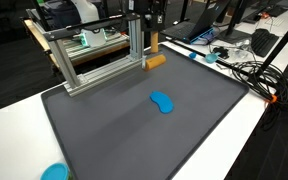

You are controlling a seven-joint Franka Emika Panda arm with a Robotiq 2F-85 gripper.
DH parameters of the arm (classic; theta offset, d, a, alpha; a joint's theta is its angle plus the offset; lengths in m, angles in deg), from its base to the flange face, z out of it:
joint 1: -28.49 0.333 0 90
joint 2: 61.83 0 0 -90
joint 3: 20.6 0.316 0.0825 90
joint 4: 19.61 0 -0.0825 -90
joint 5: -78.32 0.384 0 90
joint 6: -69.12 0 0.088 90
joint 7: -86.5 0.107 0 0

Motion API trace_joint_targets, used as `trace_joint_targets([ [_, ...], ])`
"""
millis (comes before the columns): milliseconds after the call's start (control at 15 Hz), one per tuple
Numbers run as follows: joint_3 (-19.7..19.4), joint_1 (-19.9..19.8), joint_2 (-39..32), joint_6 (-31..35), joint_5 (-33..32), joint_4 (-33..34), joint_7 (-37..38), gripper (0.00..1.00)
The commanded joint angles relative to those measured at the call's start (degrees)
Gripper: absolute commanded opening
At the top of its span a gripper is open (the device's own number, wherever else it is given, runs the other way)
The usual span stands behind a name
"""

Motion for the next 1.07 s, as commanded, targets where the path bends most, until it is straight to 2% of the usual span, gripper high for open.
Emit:
trace_joint_targets([
  [0, -1.10, 0.21, 1.70, -1.51, 6.47, -0.04, -1.70, 0.22],
  [133, -1.78, 0.89, 4.06, -3.68, 15.78, -0.07, -6.12, 0.22],
  [267, -1.90, 0.97, 6.77, -7.40, 19.31, -0.11, -7.75, 0.22],
  [533, -1.08, -0.97, 12.58, -14.27, 11.70, -2.42, -2.63, 0.22],
  [667, -2.48, -0.13, 14.35, -16.98, 15.26, -3.04, -6.51, 0.22],
  [733, -1.69, -0.30, 11.02, -15.68, 13.75, -0.95, -4.49, 0.47],
  [867, -2.06, -0.33, 12.52, -16.54, 13.97, -1.92, -5.17, 0.47],
  [933, -2.10, -0.33, 12.79, -16.54, 13.97, -2.23, -5.24, 0.22],
  [1000, -2.13, -0.62, 12.95, -18.75, 13.16, -2.29, -5.35, 0.22],
])
